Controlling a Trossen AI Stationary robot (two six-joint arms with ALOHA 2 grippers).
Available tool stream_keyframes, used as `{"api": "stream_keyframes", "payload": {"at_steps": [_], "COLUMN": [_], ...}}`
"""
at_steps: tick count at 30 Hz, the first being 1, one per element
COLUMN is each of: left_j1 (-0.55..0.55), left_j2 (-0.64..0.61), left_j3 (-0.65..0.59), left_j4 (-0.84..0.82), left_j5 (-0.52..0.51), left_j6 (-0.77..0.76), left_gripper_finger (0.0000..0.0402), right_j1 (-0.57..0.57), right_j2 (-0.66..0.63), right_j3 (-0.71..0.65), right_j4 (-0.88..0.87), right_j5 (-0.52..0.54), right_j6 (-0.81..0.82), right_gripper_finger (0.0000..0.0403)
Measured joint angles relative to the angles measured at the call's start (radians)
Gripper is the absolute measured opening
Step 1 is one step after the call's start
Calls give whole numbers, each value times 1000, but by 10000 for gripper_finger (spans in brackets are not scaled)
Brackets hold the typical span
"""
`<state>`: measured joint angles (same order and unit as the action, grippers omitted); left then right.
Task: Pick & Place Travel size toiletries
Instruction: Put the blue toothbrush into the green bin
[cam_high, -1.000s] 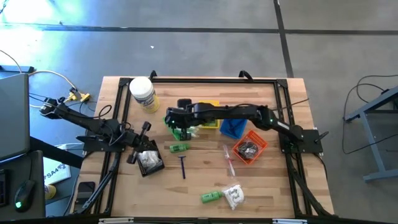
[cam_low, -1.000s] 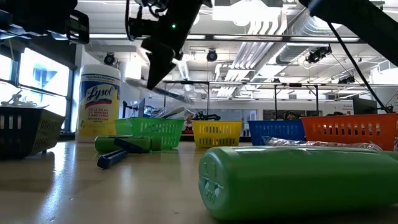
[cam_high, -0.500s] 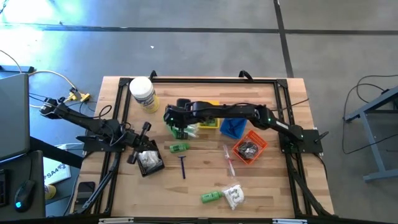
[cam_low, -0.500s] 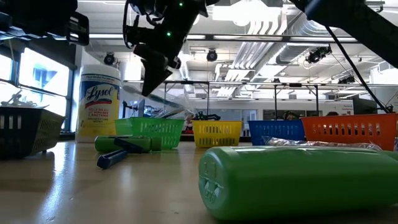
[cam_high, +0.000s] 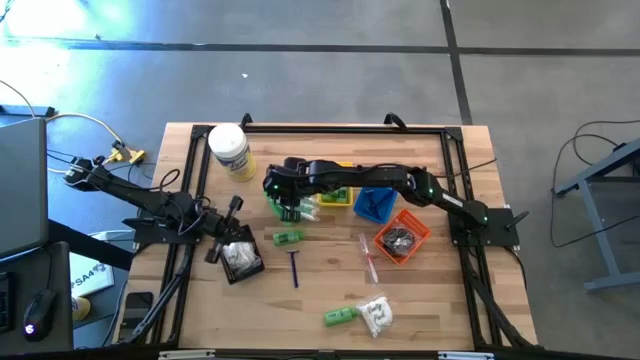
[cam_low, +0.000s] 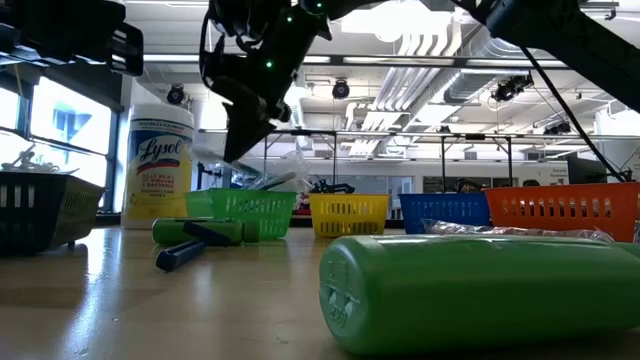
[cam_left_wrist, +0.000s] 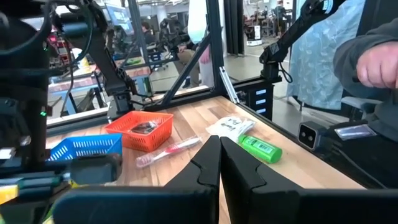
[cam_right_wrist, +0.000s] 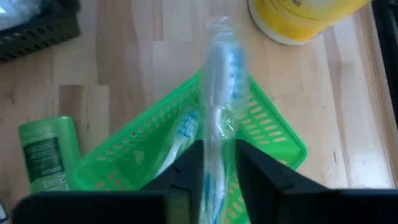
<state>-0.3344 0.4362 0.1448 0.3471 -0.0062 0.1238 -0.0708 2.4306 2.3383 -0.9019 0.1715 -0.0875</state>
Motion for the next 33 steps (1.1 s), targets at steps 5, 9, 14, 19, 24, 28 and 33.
{"api": "stream_keyframes", "payload": {"at_steps": [5,9,14,19,24,28,33], "left_j1": [0,0,0,0,0,0,0], "left_j2": [0,0,0,0,0,0,0], "left_j3": [0,0,0,0,0,0,0], "left_j4": [-3,-9,-9,-43,-71,-80,-92], "left_j5": [-9,-12,-12,-12,-15,-28,-111], "left_j6": [0,0,-1,-9,-24,-34,-79], "left_gripper_finger": [6,6,6,6,6,6,6], "right_j1": [0,4,3,10,50,102,192], "right_j2": [0,0,-1,-81,-290,-427,-553], "right_j3": [0,0,0,-1,2,2,2], "right_j4": [1,2,-15,-44,42,103,182], "right_j5": [-19,-5,89,62,-192,-299,-435], "right_j6": [-8,-6,0,-3,-13,-30,-18], "right_gripper_finger": [146,173,176,153,57,8,3]}}
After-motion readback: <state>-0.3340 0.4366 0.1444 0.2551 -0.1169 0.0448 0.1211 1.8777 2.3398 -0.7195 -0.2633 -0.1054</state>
